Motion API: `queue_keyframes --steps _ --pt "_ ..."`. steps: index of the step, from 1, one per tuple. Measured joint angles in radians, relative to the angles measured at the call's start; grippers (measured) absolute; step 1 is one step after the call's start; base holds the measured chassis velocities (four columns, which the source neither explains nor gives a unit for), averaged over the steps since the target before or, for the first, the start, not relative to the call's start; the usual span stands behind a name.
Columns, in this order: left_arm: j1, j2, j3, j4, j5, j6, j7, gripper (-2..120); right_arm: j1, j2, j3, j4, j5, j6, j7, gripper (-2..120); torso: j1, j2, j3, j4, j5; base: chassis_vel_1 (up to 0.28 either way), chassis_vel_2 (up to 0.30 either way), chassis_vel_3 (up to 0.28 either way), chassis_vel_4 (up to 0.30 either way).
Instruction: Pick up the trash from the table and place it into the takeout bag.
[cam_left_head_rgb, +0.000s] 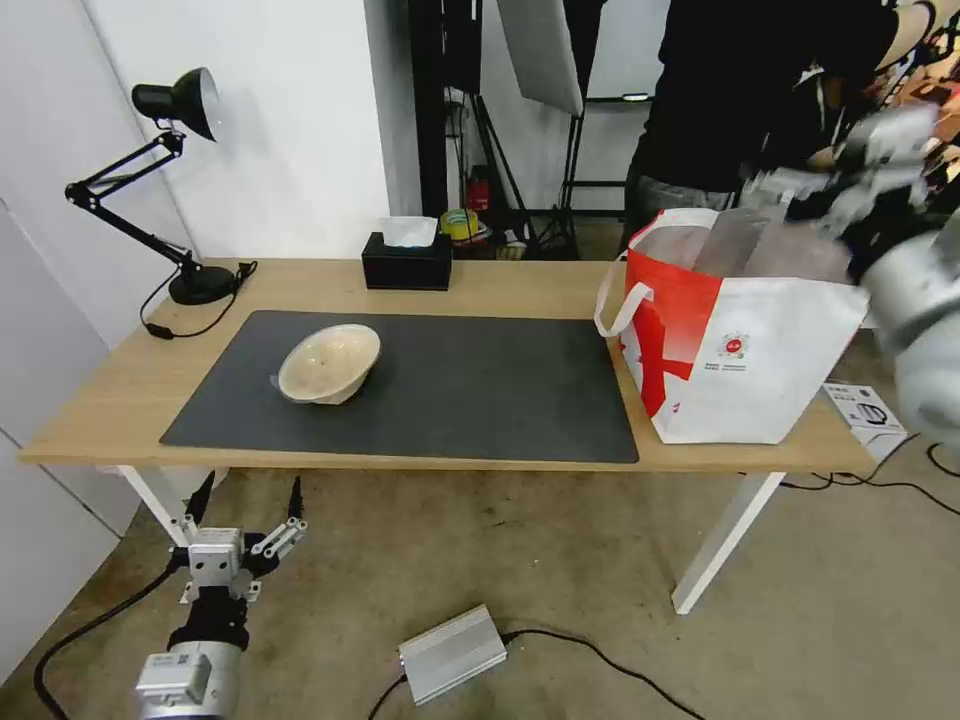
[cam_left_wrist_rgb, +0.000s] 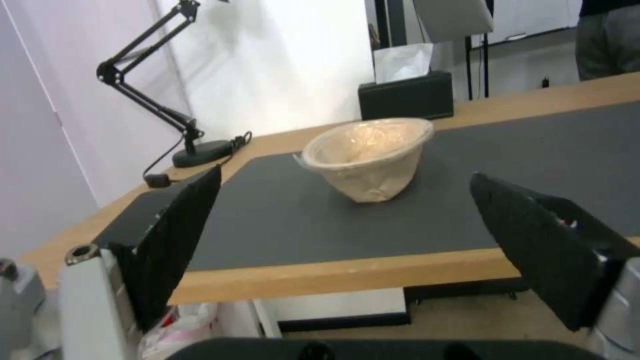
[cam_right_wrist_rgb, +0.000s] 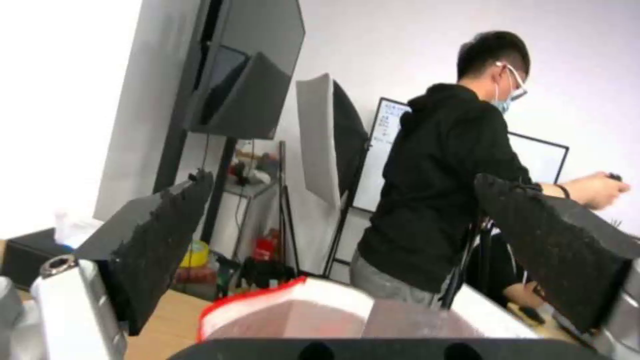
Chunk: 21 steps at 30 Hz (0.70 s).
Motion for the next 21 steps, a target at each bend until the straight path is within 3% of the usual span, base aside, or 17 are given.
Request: queue_keyframes --steps 6,11,15,21 --pt "-0.003 -0.002 0.002 0.004 0.001 0.0 0.0 100 -0.242 0.126 0.07 0.077 -0.118 0.028 0.005 100 0.0 0.0 0.0 0.0002 -0.0002 0.0 0.0 0.0 0.0" --pt "-0.004 -0.002 0.002 0.008 0.002 0.0 0.0 100 -0.359 0.216 0.073 0.114 -0.192 0.045 0.006 100 0.0 0.0 0.0 0.0001 -0.0002 0.0 0.0 0.0 0.0" --pt "-0.009 -0.001 0.003 0.015 0.001 0.001 0.0 100 -0.499 0.326 0.062 0.119 -0.329 0.111 -0.026 100 0.0 0.0 0.0 0.0001 -0.0001 0.0 0.0 0.0 0.0" --pt "-0.013 0.0 0.006 0.021 0.0 0.001 0.0 100 -0.595 0.409 0.029 0.113 -0.423 0.165 -0.037 100 0.0 0.0 0.0 0.0001 -0.0003 0.0 0.0 0.0 0.0"
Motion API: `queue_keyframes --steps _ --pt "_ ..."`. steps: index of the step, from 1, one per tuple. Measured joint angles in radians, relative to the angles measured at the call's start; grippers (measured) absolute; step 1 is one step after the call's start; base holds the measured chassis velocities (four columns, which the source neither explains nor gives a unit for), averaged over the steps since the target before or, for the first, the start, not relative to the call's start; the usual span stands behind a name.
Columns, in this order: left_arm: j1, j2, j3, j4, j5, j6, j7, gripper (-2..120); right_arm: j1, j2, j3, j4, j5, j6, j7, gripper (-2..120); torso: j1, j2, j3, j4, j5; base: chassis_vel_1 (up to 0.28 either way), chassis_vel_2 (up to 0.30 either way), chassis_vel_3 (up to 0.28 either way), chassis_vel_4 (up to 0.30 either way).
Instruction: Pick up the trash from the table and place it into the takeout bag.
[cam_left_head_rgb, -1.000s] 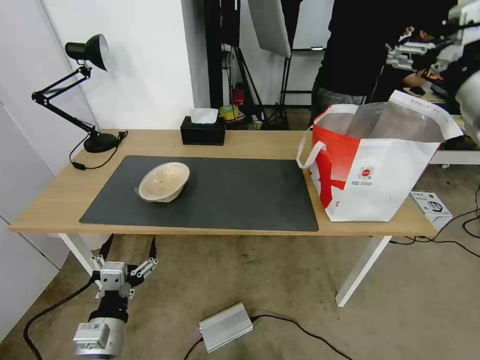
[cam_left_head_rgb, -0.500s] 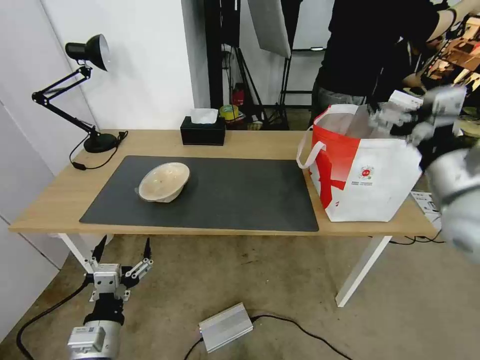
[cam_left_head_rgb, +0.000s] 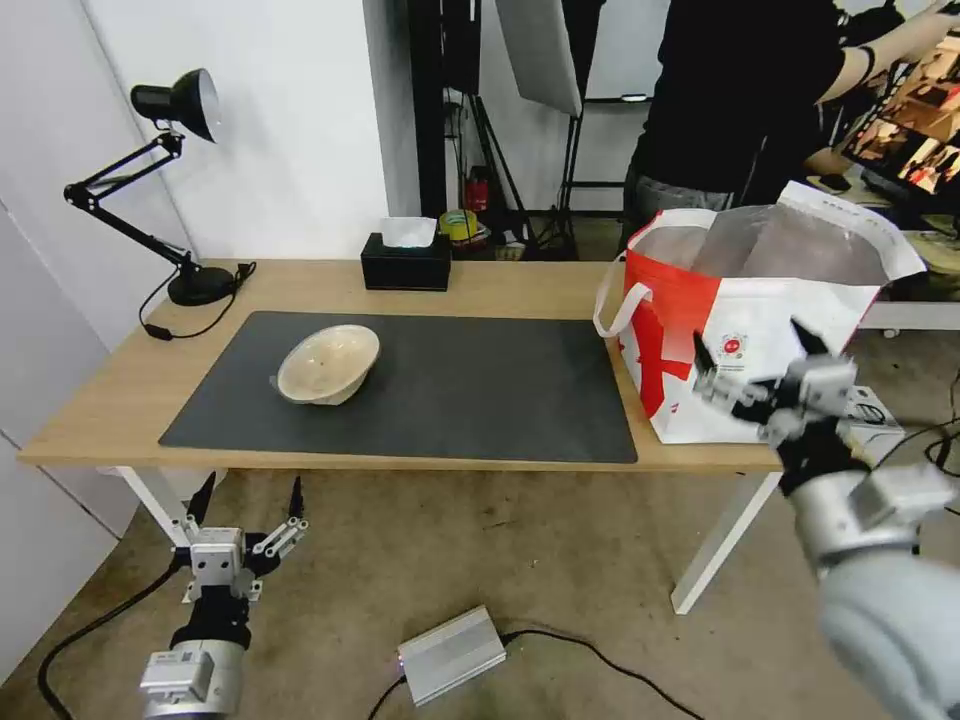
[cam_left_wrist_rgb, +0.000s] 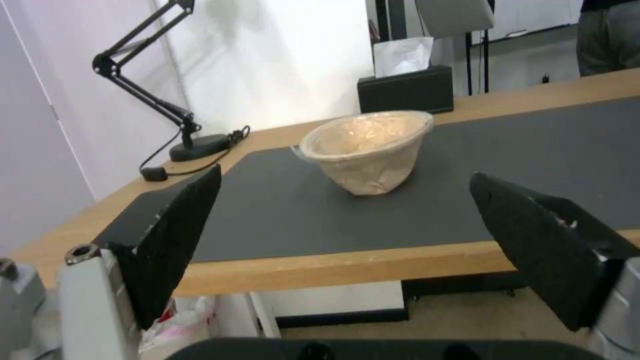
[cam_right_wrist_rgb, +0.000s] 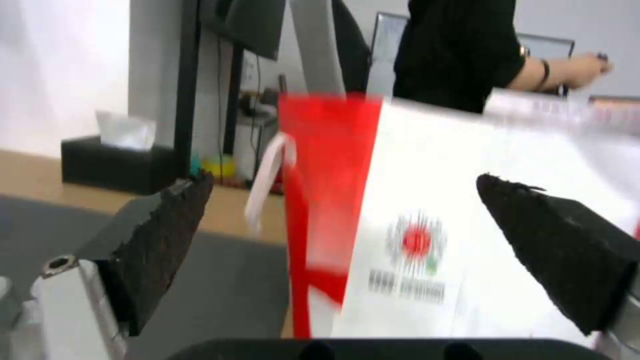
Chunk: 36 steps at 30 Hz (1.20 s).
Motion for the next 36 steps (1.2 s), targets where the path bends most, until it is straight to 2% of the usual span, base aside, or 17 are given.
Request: queue_keyframes --steps 4,10,36 --pt "0.0 0.003 0.0 0.005 -0.001 0.0 0.0 100 -0.067 0.06 -0.042 -0.025 -0.097 0.06 0.003 100 0.0 0.0 0.0 0.0 0.0001 0.0 0.0 0.0 0.0" --pt "0.0 0.003 0.001 0.007 -0.001 0.0 0.0 100 -0.098 0.09 -0.09 -0.07 -0.148 0.104 0.034 100 0.0 0.0 0.0 0.0001 0.0003 0.0 0.0 0.0 0.0" --pt "0.001 -0.003 -0.005 0.01 -0.005 0.001 -0.001 100 -0.14 0.115 -0.166 -0.175 -0.197 0.172 0.104 100 0.0 0.0 0.0 0.0001 0.0003 0.0 0.0 0.0 0.0"
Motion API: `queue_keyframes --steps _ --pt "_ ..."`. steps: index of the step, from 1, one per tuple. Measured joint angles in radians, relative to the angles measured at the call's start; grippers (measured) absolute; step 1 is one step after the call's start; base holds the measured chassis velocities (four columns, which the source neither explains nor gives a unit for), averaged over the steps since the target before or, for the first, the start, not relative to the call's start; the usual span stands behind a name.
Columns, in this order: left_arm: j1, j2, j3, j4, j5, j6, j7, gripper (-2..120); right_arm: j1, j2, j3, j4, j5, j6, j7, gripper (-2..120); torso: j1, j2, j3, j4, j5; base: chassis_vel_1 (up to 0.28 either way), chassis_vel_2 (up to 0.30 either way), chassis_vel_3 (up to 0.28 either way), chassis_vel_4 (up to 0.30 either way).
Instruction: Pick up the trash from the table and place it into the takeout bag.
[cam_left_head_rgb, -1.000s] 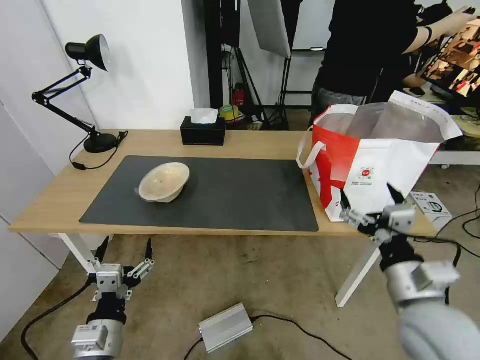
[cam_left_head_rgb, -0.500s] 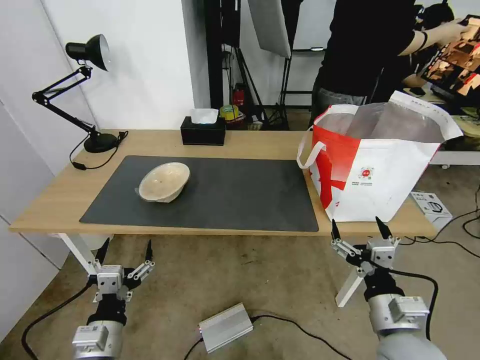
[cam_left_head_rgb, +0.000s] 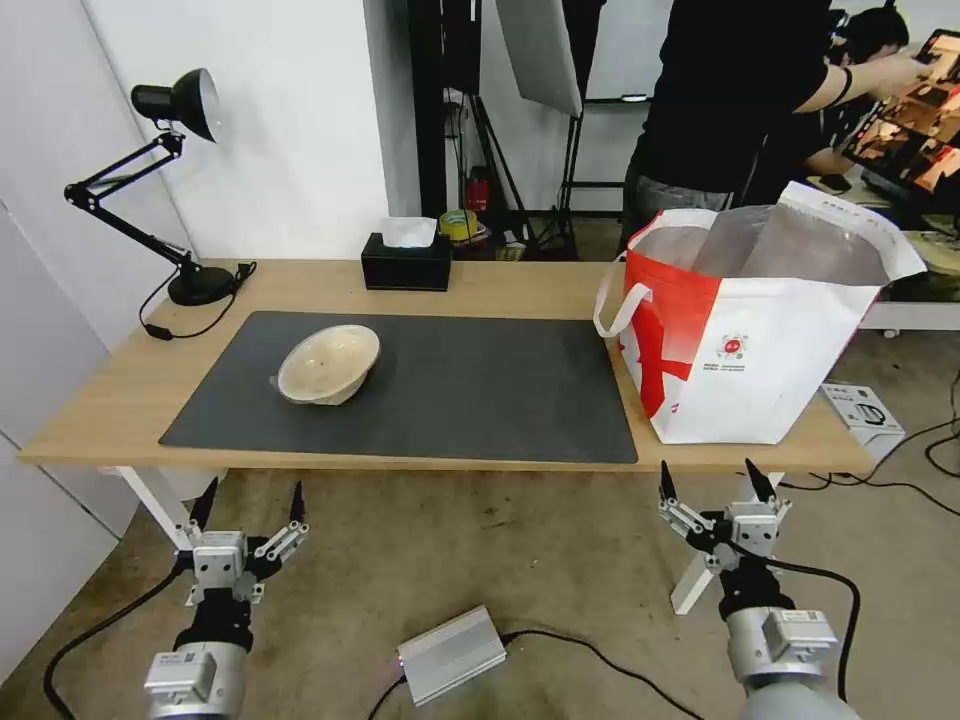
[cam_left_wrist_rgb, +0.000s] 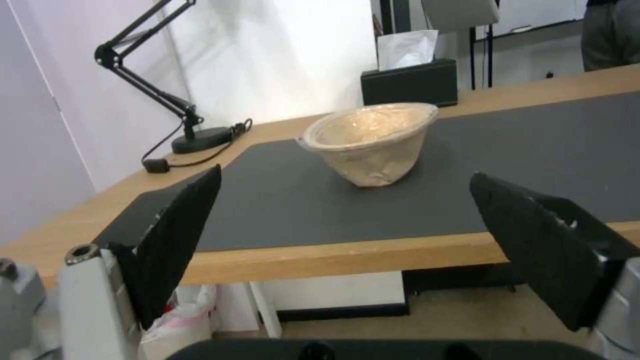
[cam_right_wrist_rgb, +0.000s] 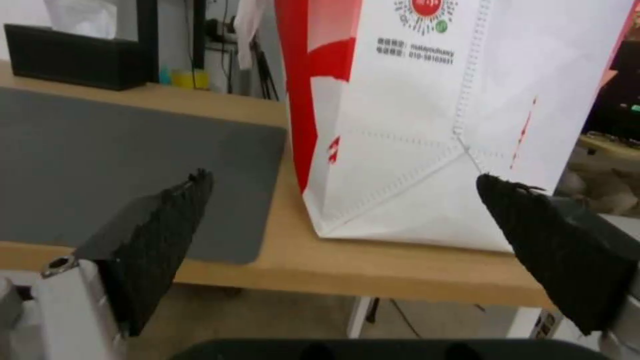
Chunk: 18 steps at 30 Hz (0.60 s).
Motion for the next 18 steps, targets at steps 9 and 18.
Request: queue_keyframes --steps 9,18 --pt "0.0 0.0 -0.006 -0.003 -0.001 0.001 0.0 100 -0.001 -0.005 -0.008 -0.027 -0.002 0.016 0.01 100 0.0 0.0 0.0 0.0001 0.0 0.0 0.0 0.0 0.0" --pt "-0.004 0.0 -0.013 -0.005 -0.003 0.002 0.0 100 -0.004 -0.018 0.001 -0.052 -0.002 0.032 0.015 100 0.0 0.0 0.0 0.0 0.0 0.0 0.0 0.0 0.0"
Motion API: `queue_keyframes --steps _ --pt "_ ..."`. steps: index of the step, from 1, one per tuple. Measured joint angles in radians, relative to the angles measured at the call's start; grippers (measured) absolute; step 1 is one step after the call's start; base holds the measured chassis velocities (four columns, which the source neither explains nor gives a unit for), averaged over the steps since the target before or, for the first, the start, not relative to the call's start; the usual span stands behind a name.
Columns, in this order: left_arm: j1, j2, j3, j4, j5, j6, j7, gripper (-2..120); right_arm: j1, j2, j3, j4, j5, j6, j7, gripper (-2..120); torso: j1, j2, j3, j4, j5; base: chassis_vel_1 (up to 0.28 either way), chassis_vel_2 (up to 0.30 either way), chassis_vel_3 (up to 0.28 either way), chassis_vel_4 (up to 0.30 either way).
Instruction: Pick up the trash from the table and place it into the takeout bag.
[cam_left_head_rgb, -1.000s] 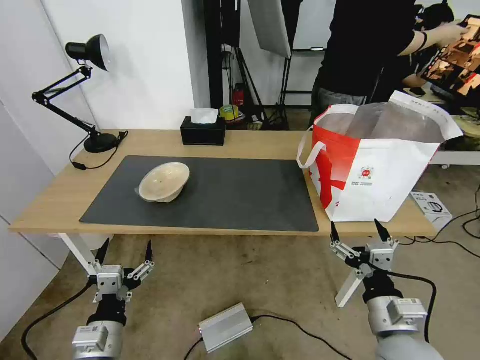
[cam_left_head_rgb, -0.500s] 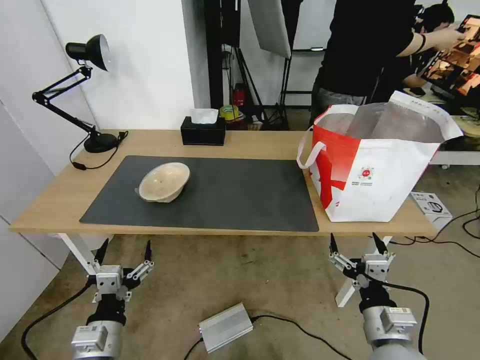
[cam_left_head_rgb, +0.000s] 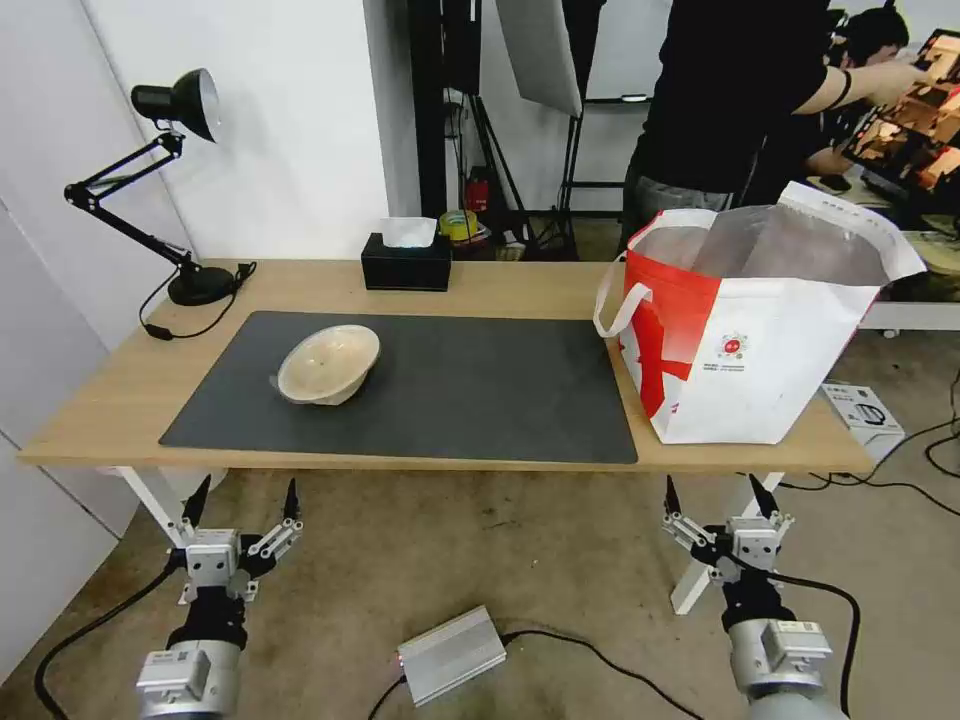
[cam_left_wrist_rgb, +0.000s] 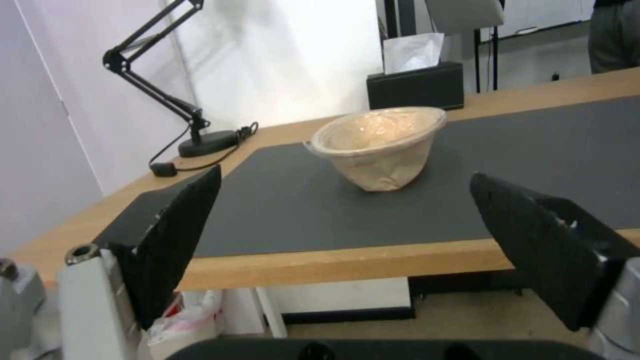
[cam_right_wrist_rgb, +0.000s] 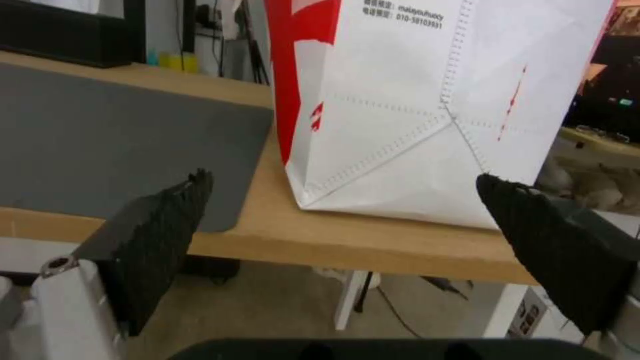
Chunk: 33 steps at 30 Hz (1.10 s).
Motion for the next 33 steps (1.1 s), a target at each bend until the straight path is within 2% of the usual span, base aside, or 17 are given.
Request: queue_keyframes --steps 7,15,22,33 --pt "-0.001 0.001 -0.003 -0.007 -0.002 0.001 0.0 100 0.001 -0.003 0.0 -0.003 -0.002 0.001 0.0 100 0.0 0.0 0.0 0.0 0.0 0.0 0.0 0.0 0.0" --pt "0.0 0.022 -0.006 -0.055 -0.011 0.003 0.001 100 0.011 -0.006 -0.002 -0.001 -0.003 0.0 -0.001 100 0.0 0.0 0.0 0.0 0.0 0.0 0.0 0.0 0.0" --pt "-0.016 0.094 -0.026 -0.104 -0.018 0.026 0.002 100 0.027 -0.007 -0.024 0.002 -0.005 -0.005 -0.003 100 0.0 0.0 0.0 0.0 -0.0001 0.0 0.0 0.0 0.0" --pt "-0.048 0.21 -0.052 -0.12 -0.018 0.024 0.036 100 0.069 -0.023 -0.082 0.002 -0.005 -0.032 -0.003 100 0.0 0.0 0.0 0.0 -0.0001 0.0 0.0 0.0 0.0"
